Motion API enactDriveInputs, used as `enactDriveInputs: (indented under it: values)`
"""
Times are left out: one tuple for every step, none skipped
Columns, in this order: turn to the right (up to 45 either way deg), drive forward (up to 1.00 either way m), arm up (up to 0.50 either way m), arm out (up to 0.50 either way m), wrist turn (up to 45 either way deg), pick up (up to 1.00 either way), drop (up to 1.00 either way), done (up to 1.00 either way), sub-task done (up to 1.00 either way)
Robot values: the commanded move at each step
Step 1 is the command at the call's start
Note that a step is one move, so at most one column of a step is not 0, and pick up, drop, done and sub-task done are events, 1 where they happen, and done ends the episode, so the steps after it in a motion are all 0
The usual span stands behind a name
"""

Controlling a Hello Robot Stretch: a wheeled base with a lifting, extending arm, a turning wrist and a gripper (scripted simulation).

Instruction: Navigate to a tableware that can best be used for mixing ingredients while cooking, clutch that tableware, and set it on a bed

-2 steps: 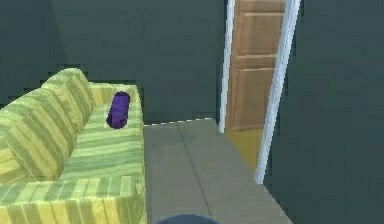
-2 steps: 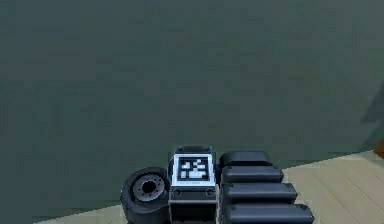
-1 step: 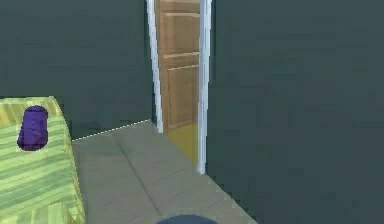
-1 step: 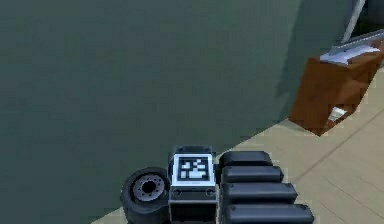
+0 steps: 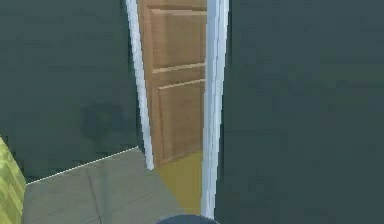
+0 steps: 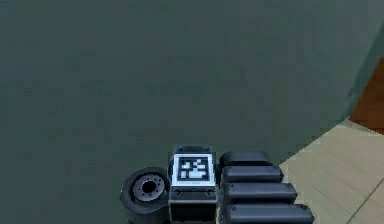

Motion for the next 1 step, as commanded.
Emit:
enactDriveInputs:
  values:
    - [-30.0,0.0,0.0,0.0,0.0,0.0,0.0,0.0,0.0]
